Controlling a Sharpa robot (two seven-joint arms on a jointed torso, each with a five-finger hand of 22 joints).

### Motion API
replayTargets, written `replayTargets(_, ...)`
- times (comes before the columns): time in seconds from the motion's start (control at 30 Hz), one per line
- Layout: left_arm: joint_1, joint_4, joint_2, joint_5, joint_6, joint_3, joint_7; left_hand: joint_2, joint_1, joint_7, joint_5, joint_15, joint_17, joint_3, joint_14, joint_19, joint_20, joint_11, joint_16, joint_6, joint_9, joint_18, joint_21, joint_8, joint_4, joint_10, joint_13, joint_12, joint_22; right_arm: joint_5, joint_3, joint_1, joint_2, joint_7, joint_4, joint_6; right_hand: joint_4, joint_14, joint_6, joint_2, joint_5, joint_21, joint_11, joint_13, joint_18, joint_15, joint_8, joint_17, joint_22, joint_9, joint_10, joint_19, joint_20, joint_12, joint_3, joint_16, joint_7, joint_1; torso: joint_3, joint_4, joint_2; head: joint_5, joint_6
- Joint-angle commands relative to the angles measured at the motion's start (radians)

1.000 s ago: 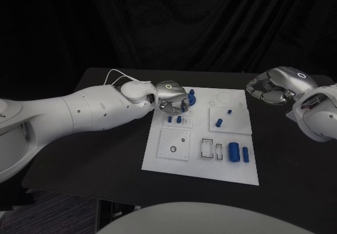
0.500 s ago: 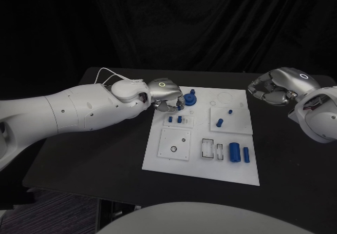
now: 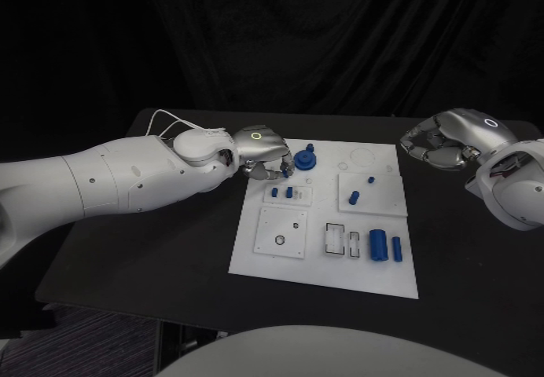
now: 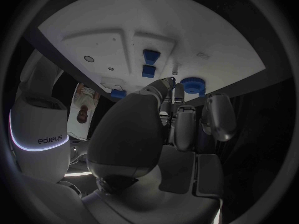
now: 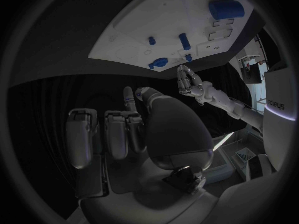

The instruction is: Assemble the parts on the task board

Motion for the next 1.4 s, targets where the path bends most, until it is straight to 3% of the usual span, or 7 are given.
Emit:
replayTargets(0.03,0.002,0.002,-0.002,-0.002,0.002,0.001,-0.005,-0.001,-0.007,0.000,0.001,0.004,-0.001,0.008,0.005,0.004,0.001,-0.001,-0.004,0.009,0.001,-0.014,0.002,0.006,-0.001,0.010,-0.001,-0.007,0.160,-0.002,0.001,-0.003,-0.002,-0.012,0.002,0.002,0.001,0.084,0.006,0.001,0.004,-0.007,-0.004,0.263,0.003,-0.006,-0.003,0.167,0.238,-0.001,0.106,0.071,-0.003,0.003,0.005,-0.006,-0.001,-0.008,-0.0001,0.0011,0.001,0.001,0.000)
replayTargets(0.77,0.001,-0.037,0.032,-0.002,0.030,0.001,-0.019,-0.005,-0.012,0.001,-0.011,0.006,-0.007,0.013,0.002,0.005,0.002,0.001,-0.008,0.002,0.000,-0.015,0.005,-0.003,-0.005,0.030,-0.013,-0.025,0.161,-0.002,0.001,-0.003,0.002,-0.011,0.000,0.006,0.001,0.084,0.006,0.001,0.003,-0.007,-0.004,0.263,0.003,-0.006,-0.003,0.166,0.238,-0.001,0.106,0.071,-0.003,0.003,0.006,-0.006,-0.001,-0.009,0.0001,-0.0024,0.000,0.004,0.000)
replayTargets(1.4,0.000,-0.051,0.055,-0.002,0.060,0.001,-0.023,-0.004,-0.014,-0.001,-0.026,0.005,-0.008,0.013,0.003,0.005,0.002,-0.001,-0.009,0.000,-0.001,-0.015,0.005,-0.008,-0.008,0.044,-0.018,-0.033,0.161,-0.002,0.001,-0.004,0.005,-0.014,-0.001,0.013,0.001,0.084,0.006,0.002,0.003,-0.007,-0.004,0.263,0.003,-0.006,-0.003,0.166,0.238,-0.001,0.106,0.071,-0.003,0.003,0.007,-0.006,-0.001,-0.009,0.0005,-0.0014,-0.001,0.002,0.000)
